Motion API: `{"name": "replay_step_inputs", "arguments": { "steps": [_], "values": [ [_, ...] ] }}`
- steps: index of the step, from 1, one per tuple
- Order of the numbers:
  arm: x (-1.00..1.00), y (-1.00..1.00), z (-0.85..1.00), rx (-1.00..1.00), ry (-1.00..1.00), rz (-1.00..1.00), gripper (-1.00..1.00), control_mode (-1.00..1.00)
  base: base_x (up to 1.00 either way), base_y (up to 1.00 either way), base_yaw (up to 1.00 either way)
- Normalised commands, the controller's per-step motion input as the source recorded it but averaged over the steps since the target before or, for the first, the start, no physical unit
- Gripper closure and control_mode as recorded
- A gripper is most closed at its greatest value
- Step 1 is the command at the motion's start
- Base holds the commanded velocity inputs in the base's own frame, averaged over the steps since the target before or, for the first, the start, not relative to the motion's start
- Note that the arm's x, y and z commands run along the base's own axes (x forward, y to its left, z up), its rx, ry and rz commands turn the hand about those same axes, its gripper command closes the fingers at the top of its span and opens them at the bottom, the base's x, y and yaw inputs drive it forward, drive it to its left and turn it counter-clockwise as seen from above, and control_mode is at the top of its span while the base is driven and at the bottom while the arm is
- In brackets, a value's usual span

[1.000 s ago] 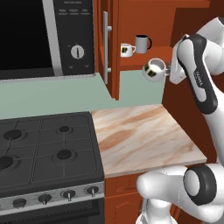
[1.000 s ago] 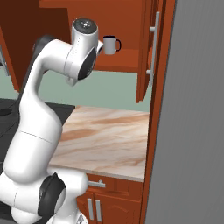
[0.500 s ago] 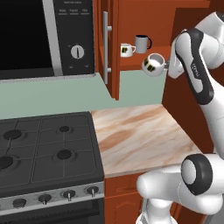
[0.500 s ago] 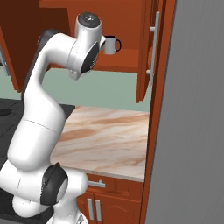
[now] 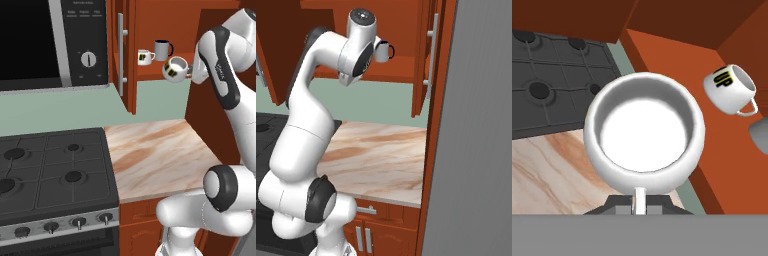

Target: Pick the mug on the counter and place it in the cabinet with the handle facing the right, like the mugs already inside.

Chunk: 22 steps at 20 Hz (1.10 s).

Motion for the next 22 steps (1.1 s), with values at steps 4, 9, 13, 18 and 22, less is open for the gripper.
{"name": "replay_step_inputs", "arguments": {
  "steps": [4,9,13,18,22],
  "values": [
    [0.17,-0.06,0.01,0.00,0.00,0.00,1.00,-1.00,0.00,0.00,0.00],
    [0.16,-0.02,0.00,0.00,0.00,0.00,1.00,-1.00,0.00,0.00,0.00],
    [0.19,0.00,0.00,0.00,0.00,0.00,1.00,-1.00,0.00,0.00,0.00],
    [0.22,-0.01,0.02,0.00,0.00,0.00,1.00,-1.00,0.00,0.00,0.00],
    [0.21,-0.08,0.03,0.00,0.00,0.00,1.00,-1.00,0.00,0.00,0.00]
  ]
}}
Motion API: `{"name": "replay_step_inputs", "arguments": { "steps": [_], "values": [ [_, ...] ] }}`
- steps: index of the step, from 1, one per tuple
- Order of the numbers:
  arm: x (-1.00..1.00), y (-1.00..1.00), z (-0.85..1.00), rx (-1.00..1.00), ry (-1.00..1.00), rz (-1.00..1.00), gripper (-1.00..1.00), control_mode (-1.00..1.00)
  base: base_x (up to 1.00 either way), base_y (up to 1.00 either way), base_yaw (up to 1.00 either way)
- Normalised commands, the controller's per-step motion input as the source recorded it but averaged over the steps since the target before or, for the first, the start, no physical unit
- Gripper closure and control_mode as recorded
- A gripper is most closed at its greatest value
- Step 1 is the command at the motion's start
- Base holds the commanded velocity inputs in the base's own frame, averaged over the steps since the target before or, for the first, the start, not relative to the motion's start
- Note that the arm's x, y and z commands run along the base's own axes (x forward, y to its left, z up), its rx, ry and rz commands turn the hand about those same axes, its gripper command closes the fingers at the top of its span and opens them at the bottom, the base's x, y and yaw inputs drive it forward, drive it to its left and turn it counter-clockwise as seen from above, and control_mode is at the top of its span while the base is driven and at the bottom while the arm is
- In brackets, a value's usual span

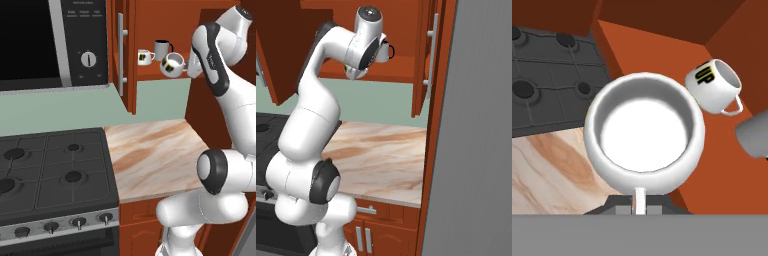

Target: Pick the mug on the counter and place it in the cabinet with the handle facing the right, like the mugs already inside.

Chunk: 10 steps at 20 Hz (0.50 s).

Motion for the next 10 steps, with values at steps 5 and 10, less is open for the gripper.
{"name": "replay_step_inputs", "arguments": {
  "steps": [5,10],
  "values": [
    [0.19,-0.08,0.00,0.00,0.00,0.00,1.00,-1.00,0.00,0.00,0.00],
    [0.19,-0.05,0.00,0.00,0.00,0.00,1.00,-1.00,0.00,0.00,0.00]
  ]
}}
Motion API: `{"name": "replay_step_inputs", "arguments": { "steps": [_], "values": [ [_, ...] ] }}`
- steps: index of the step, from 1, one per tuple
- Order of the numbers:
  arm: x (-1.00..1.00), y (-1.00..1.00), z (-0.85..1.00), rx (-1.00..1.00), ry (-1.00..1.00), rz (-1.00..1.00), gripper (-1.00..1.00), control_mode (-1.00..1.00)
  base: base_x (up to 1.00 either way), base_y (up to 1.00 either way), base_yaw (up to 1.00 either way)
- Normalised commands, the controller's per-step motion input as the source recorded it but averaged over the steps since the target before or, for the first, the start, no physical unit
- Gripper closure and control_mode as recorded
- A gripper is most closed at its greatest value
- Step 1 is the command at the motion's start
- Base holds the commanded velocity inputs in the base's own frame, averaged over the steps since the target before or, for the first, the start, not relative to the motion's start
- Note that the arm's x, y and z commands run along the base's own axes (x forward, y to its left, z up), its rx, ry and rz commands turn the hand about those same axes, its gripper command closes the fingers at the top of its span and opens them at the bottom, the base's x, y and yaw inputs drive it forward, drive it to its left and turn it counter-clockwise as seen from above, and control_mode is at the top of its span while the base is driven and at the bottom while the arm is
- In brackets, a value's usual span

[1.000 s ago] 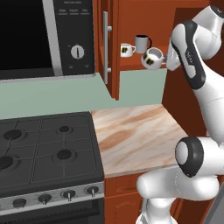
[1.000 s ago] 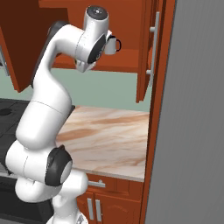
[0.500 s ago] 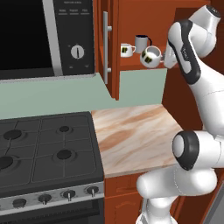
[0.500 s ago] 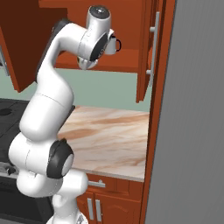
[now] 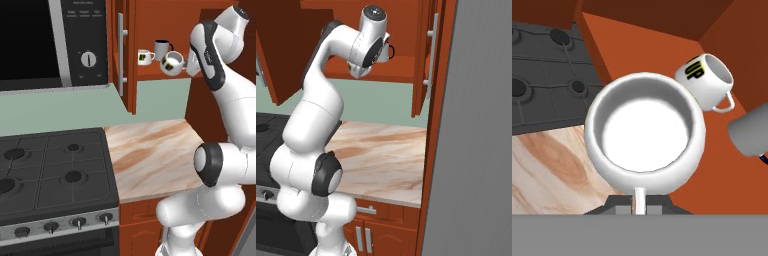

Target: Pick the mug on the counter and place it in the cabinet with the handle facing the right, like the mugs already inside.

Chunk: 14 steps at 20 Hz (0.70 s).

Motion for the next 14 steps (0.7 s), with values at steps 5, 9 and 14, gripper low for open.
{"name": "replay_step_inputs", "arguments": {
  "steps": [5,9,14],
  "values": [
    [0.16,-0.03,0.04,0.00,0.00,0.00,1.00,-1.00,0.00,0.00,0.00],
    [0.16,-0.01,0.07,0.00,0.02,0.00,1.00,-1.00,0.00,0.00,0.00],
    [0.15,0.00,0.01,0.01,0.05,0.00,1.00,-1.00,0.00,0.00,0.00]
  ]
}}
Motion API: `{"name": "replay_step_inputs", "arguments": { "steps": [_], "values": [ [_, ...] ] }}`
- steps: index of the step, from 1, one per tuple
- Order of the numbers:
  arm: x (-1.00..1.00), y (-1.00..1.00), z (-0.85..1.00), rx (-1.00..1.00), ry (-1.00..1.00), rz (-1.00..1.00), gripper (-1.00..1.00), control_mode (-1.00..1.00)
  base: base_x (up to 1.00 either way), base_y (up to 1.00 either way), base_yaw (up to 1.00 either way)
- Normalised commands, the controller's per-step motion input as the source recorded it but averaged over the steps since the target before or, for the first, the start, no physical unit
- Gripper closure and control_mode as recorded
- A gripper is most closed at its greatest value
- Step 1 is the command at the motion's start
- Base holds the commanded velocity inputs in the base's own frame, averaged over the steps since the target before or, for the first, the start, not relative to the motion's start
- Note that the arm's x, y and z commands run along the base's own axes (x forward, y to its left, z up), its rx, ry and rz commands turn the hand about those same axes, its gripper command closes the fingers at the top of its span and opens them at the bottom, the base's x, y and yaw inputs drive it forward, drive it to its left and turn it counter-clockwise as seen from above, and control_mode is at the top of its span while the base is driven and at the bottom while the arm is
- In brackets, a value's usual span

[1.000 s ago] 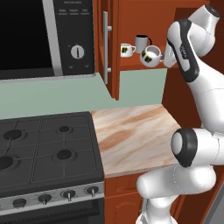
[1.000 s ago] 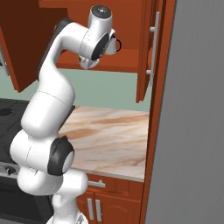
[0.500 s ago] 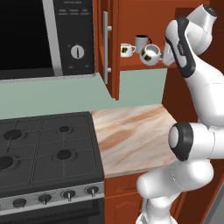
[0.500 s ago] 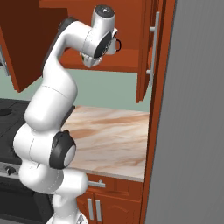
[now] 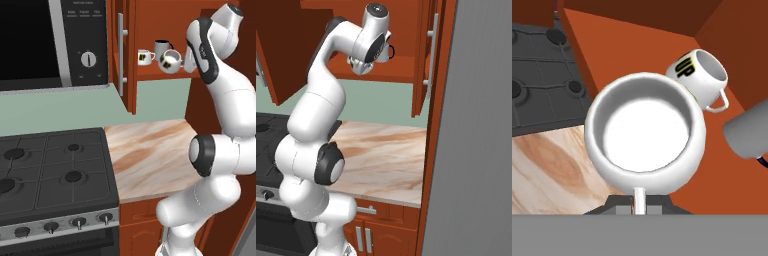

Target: Pick the mug on the counter and place it in the cabinet with the handle facing the right, like the mugs already inside.

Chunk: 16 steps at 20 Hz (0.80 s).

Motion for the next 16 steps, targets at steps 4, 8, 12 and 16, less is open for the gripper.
{"name": "replay_step_inputs", "arguments": {
  "steps": [4,8,12,16],
  "values": [
    [0.11,-0.01,0.00,0.03,0.08,0.00,1.00,-1.00,0.00,0.00,0.00],
    [0.10,-0.02,0.00,0.02,0.06,0.00,1.00,-1.00,0.00,0.00,0.00],
    [0.13,0.00,0.00,0.00,0.02,0.00,1.00,-1.00,0.00,0.00,0.00],
    [0.18,0.00,0.00,0.00,0.00,0.00,1.00,-1.00,0.00,0.00,0.00]
  ]
}}
